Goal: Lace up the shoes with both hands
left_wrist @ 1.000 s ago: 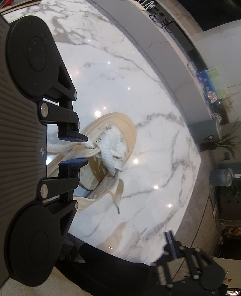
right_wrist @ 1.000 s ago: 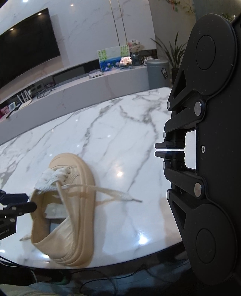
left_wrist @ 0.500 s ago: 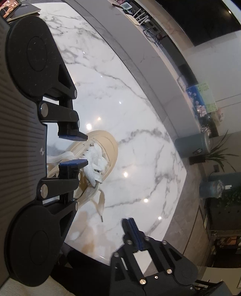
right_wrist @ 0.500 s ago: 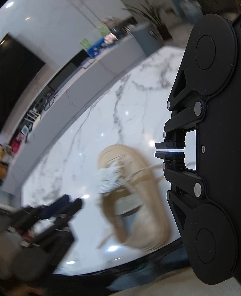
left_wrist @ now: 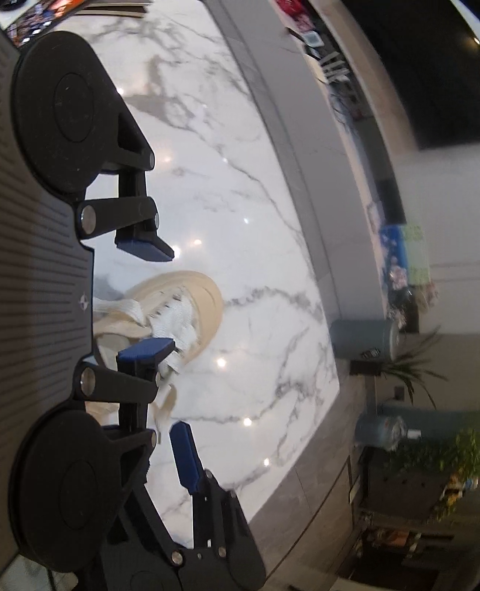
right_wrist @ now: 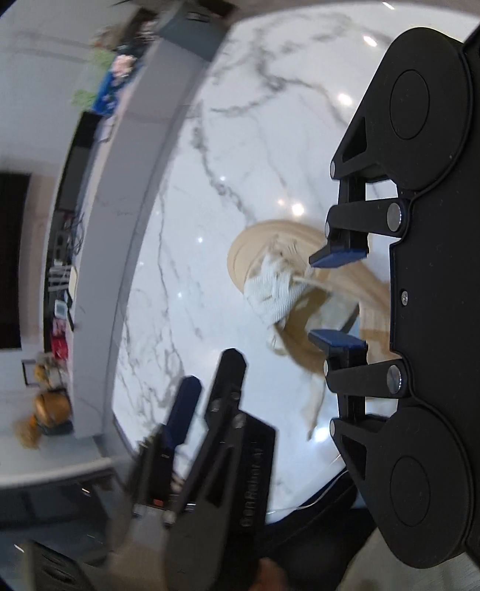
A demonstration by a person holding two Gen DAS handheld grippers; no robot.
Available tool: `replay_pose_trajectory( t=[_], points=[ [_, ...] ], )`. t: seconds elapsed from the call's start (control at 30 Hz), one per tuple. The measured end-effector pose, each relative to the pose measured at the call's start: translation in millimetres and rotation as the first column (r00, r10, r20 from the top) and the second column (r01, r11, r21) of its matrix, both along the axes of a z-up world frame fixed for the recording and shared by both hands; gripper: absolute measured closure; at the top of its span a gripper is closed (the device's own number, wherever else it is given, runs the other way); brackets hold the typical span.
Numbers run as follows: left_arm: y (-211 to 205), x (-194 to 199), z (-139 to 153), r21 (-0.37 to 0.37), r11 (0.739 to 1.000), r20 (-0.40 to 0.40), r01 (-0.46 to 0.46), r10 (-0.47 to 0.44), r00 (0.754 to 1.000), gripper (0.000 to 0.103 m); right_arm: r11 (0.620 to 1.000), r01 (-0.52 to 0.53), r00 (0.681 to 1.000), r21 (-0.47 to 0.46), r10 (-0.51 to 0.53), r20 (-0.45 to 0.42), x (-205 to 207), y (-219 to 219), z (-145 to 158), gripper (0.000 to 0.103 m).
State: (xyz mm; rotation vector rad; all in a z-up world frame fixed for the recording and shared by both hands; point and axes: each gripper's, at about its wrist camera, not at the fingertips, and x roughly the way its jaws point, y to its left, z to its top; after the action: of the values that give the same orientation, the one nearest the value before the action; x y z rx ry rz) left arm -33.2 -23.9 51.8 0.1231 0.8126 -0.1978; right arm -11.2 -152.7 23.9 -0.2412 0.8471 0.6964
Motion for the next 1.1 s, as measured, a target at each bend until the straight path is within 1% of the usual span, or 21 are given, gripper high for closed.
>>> replay_pose_trajectory(
  t=[0.07,0.13,0.27,0.3,0.33,0.37,0.43,0.5,0.53,0.57,0.63,0.7,0.73,0.83,0.97,1.1],
  points=[
    [4.6,-0.9,-6.0,-0.019,0.999,-0.023,-0.032,0.032,0.999,0.056,0.999,0.038,0.999,0.027,-0.038,-0.023,-0.2,-1.5,-2.4,0.054],
    [8.0,-1.3,-11.3,-0.035,0.998,-0.04,-0.058,0.057,0.998,0.048,0.995,0.085,0.996,0.048,-0.083,-0.045,-0.4,-4.1,-5.5,0.051],
    [11.1,-5.6,-19.9,-0.04,0.995,-0.056,-0.096,0.094,0.994,0.04,0.979,0.186,0.982,0.087,-0.181,-0.062,-2.4,-13.5,-10.9,0.048],
    [11.8,-6.5,-21.7,-0.043,0.994,-0.059,-0.104,0.101,0.993,0.035,0.974,0.21,0.977,0.087,-0.205,-0.062,-3.5,-14.8,-13.0,0.047],
    [12.0,-8.0,-23.6,-0.045,0.993,-0.061,-0.112,0.109,0.992,0.033,0.972,0.219,0.975,0.085,-0.214,-0.065,-3.9,-14.9,-14.8,0.041],
    [12.2,-9.6,-25.5,-0.046,0.992,-0.063,-0.12,0.117,0.991,0.032,0.97,0.228,0.972,0.087,-0.222,-0.073,-5.0,-15.1,-16.9,0.033],
    [13.0,-11.3,-28.9,-0.047,0.99,-0.064,-0.133,0.13,0.989,0.029,0.966,0.241,0.969,0.09,-0.234,-0.081,-6.0,-15.9,-21.4,0.03],
    [15.0,-13.0,-31.7,-0.055,0.987,-0.065,-0.153,0.149,0.987,0.027,0.963,0.257,0.965,0.082,-0.253,-0.063,-8.5,-16.5,-24.3,0.024],
    [16.0,-13.9,-33.0,-0.058,0.985,-0.065,-0.162,0.158,0.985,0.022,0.96,0.269,0.963,0.077,-0.266,-0.049,-10.0,-16.9,-25.4,0.015],
    [16.8,-14.8,-34.1,-0.058,0.984,-0.062,-0.17,0.166,0.984,0.019,0.957,0.281,0.96,0.074,-0.279,-0.036,-11.2,-17.0,-26.3,0.006],
    [18.4,-17.1,-36.8,-0.052,0.98,-0.056,-0.191,0.188,0.981,0.008,0.95,0.306,0.952,0.068,-0.305,-0.02,-13.0,-17.6,-29.3,0.001],
    [18.3,-20.5,-41.3,-0.022,0.977,-0.047,-0.211,0.21,0.977,0.001,0.944,0.325,0.946,0.062,-0.325,-0.015,-14.3,-17.9,-33.3,0.001],
    [18.1,-22.1,-42.8,-0.013,0.977,-0.045,-0.214,0.213,0.976,0.001,0.941,0.334,0.942,0.06,-0.334,-0.015,-14.9,-18.1,-35.6,0.001],
    [18.1,-26.4,-45.2,-0.016,0.977,-0.051,-0.212,0.211,0.976,0.001,0.933,0.355,0.935,0.065,-0.354,-0.016,-18.9,-20.5,-39.9,0.001],
    [15.3,-30.6,-45.7,0.007,0.978,-0.058,-0.207,0.207,0.977,0.001,0.926,0.367,0.93,0.082,-0.367,-0.019,-23.4,-23.9,-38.7,0.001],
    [15.8,-35.2,-41.9,-0.018,0.978,-0.055,-0.21,0.208,0.976,0.001,0.925,0.369,0.929,0.09,-0.37,-0.01,-28.5,-25.7,-35.2,0.001]
  ],
)
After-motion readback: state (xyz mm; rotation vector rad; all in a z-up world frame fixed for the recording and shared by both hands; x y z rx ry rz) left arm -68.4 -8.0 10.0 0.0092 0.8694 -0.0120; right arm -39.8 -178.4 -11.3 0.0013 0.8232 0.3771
